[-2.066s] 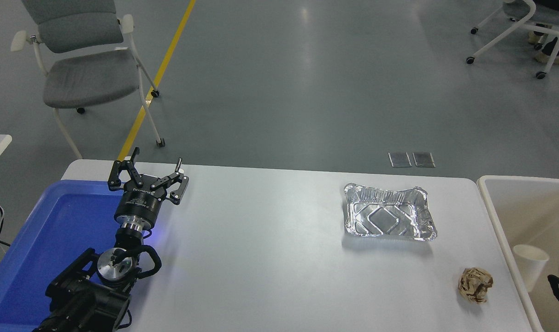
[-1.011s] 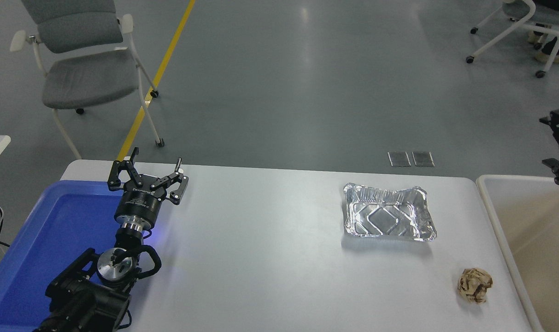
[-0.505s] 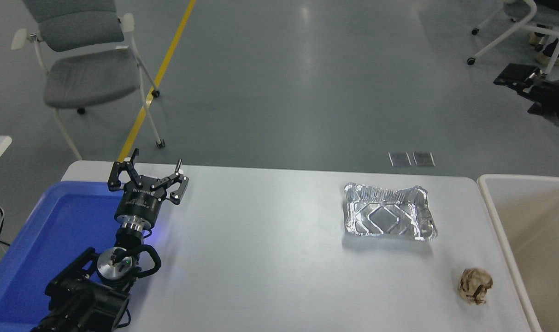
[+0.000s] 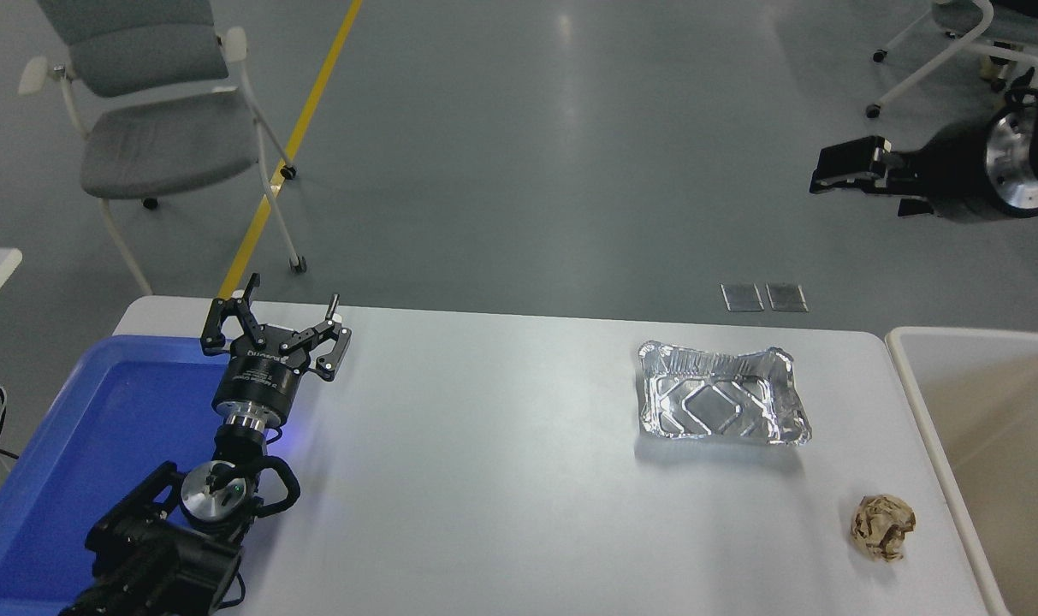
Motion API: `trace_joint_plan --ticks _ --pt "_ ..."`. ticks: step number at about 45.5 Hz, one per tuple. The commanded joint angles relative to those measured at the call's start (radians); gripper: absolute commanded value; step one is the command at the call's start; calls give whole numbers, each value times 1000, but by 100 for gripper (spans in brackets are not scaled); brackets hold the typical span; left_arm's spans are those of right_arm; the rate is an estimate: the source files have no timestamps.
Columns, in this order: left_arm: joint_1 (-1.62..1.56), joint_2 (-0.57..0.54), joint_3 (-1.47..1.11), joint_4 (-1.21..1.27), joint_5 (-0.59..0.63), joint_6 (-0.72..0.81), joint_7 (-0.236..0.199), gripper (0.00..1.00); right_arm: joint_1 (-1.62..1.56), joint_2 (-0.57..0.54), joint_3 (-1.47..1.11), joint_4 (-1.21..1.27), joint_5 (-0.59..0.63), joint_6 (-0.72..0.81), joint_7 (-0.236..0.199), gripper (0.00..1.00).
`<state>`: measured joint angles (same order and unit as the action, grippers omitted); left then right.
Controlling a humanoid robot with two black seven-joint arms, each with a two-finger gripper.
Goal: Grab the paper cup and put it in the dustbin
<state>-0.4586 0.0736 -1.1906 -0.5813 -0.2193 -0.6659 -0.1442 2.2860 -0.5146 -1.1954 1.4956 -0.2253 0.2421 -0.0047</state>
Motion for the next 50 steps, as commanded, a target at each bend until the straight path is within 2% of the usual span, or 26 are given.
trace_joint_plan --ticks 1,9,15,26,41,50 --pt "0 0 0 0 0 0 0 99 32 126 -15 40 0 81 0 100" --pt "0 0 0 0 -2 0 0 99 29 232 -16 164 -2 97 -5 100" --pt "0 0 -1 0 0 0 0 99 20 246 -18 206 -3 156 -1 100" --pt "0 0 -1 0 0 0 0 99 61 199 -36 203 -3 362 0 100" --pt "0 0 0 0 0 0 0 99 154 147 -84 203 -2 491 0 100" --pt "0 0 -1 0 0 0 0 99 182 116 -108 203 -3 511 0 100"
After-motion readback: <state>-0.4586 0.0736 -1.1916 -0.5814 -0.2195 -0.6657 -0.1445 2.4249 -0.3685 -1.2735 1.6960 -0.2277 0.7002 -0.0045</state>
